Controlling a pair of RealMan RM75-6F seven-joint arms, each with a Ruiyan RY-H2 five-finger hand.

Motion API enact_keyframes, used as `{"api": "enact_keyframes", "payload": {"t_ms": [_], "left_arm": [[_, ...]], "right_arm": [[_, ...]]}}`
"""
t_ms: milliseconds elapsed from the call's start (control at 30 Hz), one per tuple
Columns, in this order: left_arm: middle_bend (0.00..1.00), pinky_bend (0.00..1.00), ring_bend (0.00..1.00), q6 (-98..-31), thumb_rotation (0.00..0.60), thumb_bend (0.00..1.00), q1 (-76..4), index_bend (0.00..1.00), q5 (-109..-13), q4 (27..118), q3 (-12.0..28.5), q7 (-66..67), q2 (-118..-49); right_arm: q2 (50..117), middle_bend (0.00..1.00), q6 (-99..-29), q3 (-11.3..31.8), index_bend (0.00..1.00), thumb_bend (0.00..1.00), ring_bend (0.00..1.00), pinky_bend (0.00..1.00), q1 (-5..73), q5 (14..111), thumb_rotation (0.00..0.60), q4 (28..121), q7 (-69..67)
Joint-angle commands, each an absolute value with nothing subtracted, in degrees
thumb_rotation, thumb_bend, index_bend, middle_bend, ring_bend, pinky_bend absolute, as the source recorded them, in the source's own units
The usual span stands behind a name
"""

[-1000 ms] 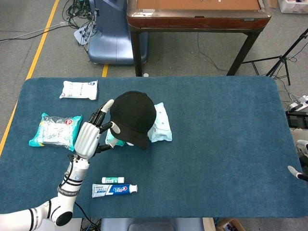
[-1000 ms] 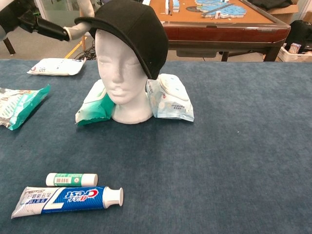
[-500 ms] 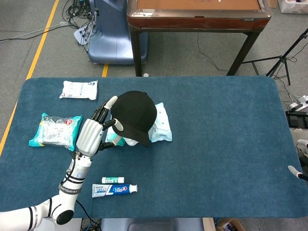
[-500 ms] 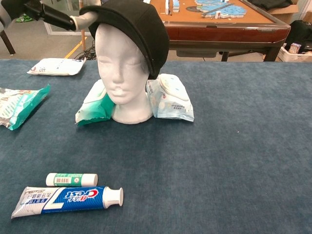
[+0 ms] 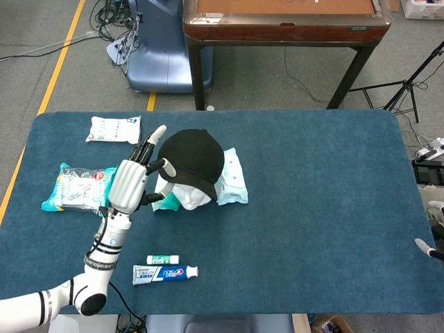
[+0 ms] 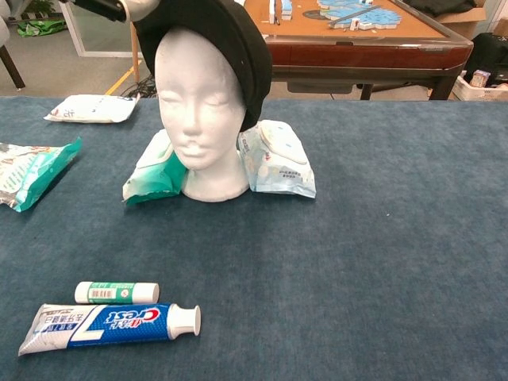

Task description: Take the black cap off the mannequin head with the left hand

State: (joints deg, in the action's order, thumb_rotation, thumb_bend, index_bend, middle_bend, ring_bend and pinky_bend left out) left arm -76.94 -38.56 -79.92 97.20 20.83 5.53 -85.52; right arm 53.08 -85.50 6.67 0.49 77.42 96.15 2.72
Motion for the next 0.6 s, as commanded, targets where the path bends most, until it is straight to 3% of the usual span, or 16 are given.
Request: {"api": "enact_keyframes", "payload": {"t_ms": [33, 600], "left_arm": [[0.0, 0.1, 0.0, -75.84, 0.6, 0.36, -39.16, 0.61, -77.8, 97.94, 22.12, 5.82, -84.77], [0.0, 0.1, 0.0, -73.09, 0.6, 0.36, -41.6, 0.61, -70.18, 95.91, 25.95, 5.77, -83.81]], "right_arm": [[53.12, 0.32, -85.4, 6.68, 0.29, 0.0, 0.19, 0.38, 0.54, 77.34, 0.6, 96.15, 2.76], [53.14, 0.32, -85.01, 6.68, 0.29, 0.0, 0.19, 0.38, 0.77, 77.15, 0.6, 96.09, 2.84]]}}
